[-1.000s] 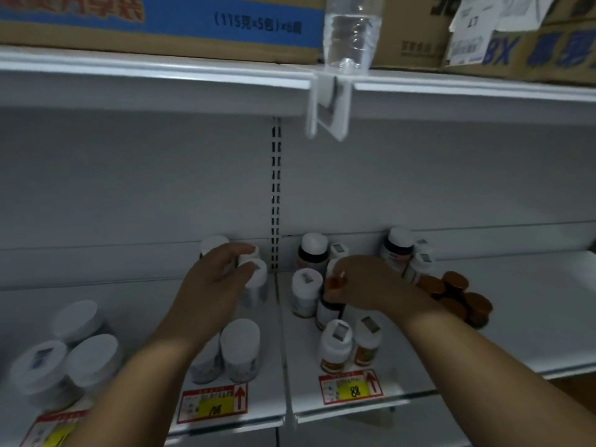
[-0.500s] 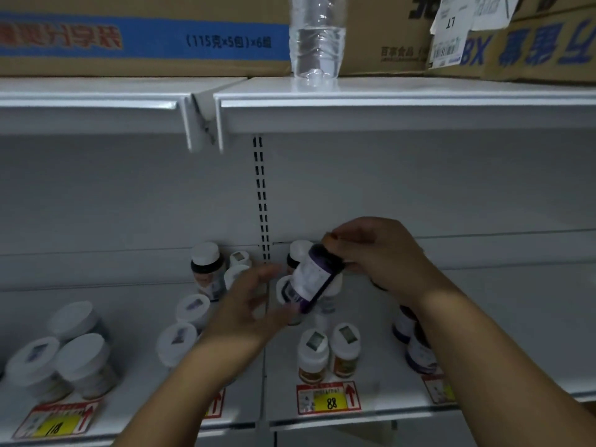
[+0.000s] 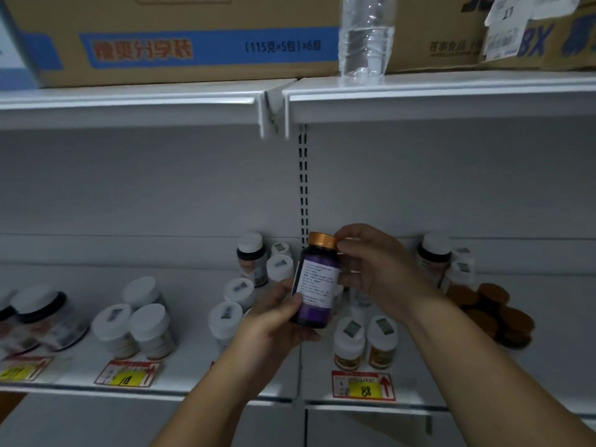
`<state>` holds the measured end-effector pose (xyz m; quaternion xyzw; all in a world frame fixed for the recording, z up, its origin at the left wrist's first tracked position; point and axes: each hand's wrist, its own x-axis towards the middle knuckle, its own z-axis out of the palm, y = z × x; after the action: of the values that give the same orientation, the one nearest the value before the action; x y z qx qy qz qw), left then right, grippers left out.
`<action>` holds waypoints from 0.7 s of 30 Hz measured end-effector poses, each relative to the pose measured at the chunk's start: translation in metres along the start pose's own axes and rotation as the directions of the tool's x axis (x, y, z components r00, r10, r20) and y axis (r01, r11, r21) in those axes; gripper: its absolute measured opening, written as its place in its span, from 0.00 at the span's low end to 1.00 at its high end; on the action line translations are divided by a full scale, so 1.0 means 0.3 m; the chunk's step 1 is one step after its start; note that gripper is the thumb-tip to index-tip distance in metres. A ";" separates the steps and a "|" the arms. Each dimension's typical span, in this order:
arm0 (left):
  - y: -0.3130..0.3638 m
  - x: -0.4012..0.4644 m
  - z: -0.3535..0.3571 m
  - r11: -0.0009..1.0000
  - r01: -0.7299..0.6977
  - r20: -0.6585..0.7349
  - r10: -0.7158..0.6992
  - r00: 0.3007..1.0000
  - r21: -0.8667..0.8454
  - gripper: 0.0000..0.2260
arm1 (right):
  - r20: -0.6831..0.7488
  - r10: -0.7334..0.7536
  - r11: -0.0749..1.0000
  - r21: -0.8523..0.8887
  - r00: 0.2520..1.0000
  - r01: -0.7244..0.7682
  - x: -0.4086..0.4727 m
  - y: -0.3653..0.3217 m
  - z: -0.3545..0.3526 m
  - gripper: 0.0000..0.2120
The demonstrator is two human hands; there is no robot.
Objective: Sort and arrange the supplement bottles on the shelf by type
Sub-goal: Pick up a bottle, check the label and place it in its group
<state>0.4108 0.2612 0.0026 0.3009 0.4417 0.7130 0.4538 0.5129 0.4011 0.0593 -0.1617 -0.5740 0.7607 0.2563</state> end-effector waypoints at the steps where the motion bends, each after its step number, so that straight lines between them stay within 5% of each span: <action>1: 0.003 -0.005 -0.014 1.000 -0.004 0.029 0.005 1.000 -0.004 0.15 | -0.037 -0.019 0.999 -0.039 0.999 0.018 -0.001 0.008 0.014 0.07; 8: -0.028 -0.017 -0.046 0.993 -0.083 -0.134 0.094 0.987 0.083 0.20 | -0.164 -0.143 0.964 -0.248 0.976 0.100 -0.018 0.048 0.081 0.05; 13: -0.026 -0.036 -0.027 0.963 0.081 0.053 -0.070 0.996 -0.258 0.20 | -0.079 -0.076 0.997 -0.032 0.994 0.074 -0.067 0.040 0.069 0.11; 21: -0.063 -0.010 0.131 0.996 0.002 0.006 -0.002 1.000 0.088 0.19 | -0.218 -0.151 0.986 -0.099 0.964 0.132 -0.148 -0.003 -0.068 0.08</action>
<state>0.4520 0.2763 0.0022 0.3226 0.4716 0.6914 0.4422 0.5601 0.3919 0.0523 -0.2159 -0.5827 0.6924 0.3666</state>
